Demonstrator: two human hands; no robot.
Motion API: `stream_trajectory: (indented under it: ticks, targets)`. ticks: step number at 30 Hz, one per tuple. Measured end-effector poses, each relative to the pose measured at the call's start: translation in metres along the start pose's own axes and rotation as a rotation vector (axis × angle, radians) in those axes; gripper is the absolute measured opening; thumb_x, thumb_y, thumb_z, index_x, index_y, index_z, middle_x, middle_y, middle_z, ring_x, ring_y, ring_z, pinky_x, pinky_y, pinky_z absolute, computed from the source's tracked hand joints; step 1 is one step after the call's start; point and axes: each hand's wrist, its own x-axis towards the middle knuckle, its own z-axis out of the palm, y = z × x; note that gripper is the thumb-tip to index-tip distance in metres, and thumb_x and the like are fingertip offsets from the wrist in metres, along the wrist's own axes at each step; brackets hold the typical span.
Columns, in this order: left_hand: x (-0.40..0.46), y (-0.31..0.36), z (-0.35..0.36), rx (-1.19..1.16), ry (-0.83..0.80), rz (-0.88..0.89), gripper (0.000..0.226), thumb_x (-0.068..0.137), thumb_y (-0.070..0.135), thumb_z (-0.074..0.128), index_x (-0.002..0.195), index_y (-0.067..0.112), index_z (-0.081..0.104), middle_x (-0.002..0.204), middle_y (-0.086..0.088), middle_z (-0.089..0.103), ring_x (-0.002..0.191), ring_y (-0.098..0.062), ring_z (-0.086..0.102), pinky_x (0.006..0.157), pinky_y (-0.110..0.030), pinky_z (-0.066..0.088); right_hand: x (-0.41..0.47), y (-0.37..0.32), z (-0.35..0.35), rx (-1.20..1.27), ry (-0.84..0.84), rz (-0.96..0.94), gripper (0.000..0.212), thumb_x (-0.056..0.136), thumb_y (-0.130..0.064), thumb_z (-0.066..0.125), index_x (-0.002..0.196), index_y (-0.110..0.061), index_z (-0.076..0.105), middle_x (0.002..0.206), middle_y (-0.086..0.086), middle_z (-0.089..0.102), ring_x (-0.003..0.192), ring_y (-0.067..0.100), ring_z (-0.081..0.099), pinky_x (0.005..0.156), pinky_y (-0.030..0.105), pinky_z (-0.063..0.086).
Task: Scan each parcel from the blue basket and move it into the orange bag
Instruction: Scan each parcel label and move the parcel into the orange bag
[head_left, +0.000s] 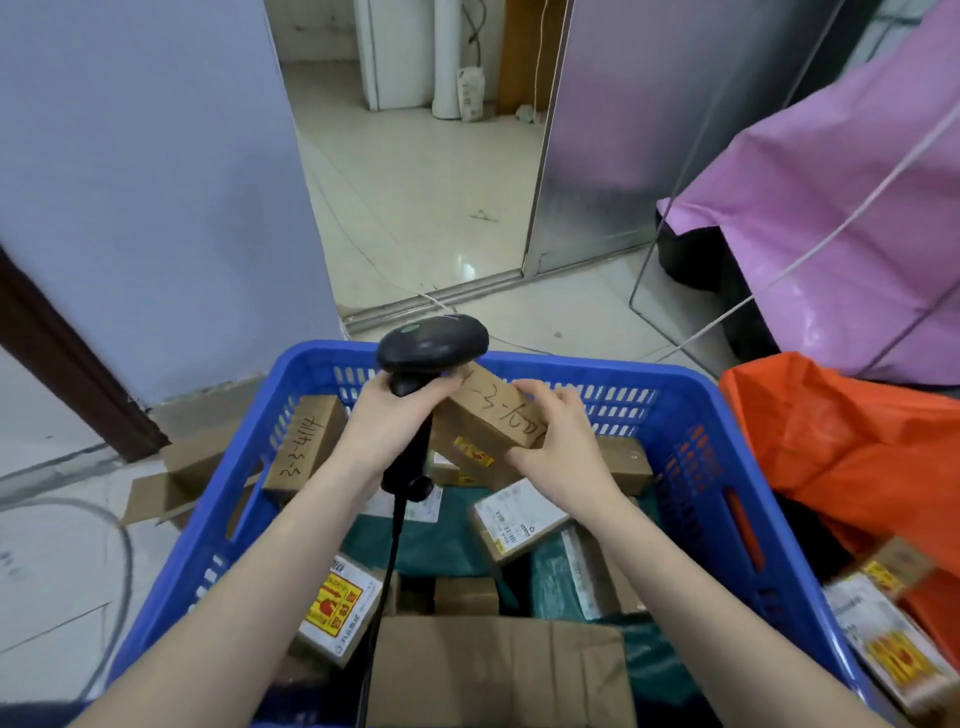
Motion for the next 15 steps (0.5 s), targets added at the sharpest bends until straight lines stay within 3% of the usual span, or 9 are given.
stream_trajectory:
  ticks: [3, 7, 12, 15]
  targets:
    - [-0.022, 0.023, 0.002, 0.026, -0.051, 0.032, 0.028, 0.073, 0.040, 0.078, 0.094, 0.027, 0.066, 0.093, 0.006, 0.073, 0.093, -0.017, 0.068, 0.089, -0.042, 0.054, -0.019, -0.017, -0.024, -0.079, 0.060, -0.123, 0.066, 0.077, 0.002, 0.063, 0.135, -0.024, 0.046, 0.112, -0.001, 0.034, 0.112, 0.016, 0.037, 0.096, 0.026, 0.039]
    - [-0.068, 0.060, 0.011, 0.037, -0.096, 0.113, 0.016, 0.081, 0.036, 0.072, 0.088, 0.027, 0.060, 0.087, 0.007, 0.070, 0.082, -0.009, 0.067, 0.069, -0.024, 0.050, -0.055, -0.040, -0.058, -0.223, 0.194, -0.329, 0.065, 0.075, 0.008, 0.057, 0.131, -0.023, 0.050, 0.112, -0.004, 0.030, 0.109, 0.009, 0.028, 0.085, 0.017, 0.036]
    - [-0.120, 0.091, 0.022, 0.057, -0.181, 0.198, 0.017, 0.079, 0.036, 0.074, 0.090, 0.029, 0.064, 0.092, 0.006, 0.072, 0.085, -0.008, 0.068, 0.074, -0.025, 0.056, -0.095, -0.055, -0.083, -0.354, 0.399, -0.521, 0.075, 0.058, 0.016, 0.064, 0.124, -0.018, 0.055, 0.115, 0.002, 0.038, 0.110, 0.019, 0.035, 0.086, 0.030, 0.049]
    - [-0.146, 0.101, 0.029, 0.060, -0.207, 0.241, 0.013, 0.079, 0.031, 0.075, 0.088, 0.030, 0.066, 0.092, 0.008, 0.072, 0.087, -0.005, 0.067, 0.076, -0.025, 0.057, -0.116, -0.062, -0.099, -0.401, 0.498, -0.625, 0.068, 0.059, 0.015, 0.051, 0.121, -0.011, 0.057, 0.115, 0.012, 0.046, 0.108, 0.026, 0.038, 0.084, 0.040, 0.053]
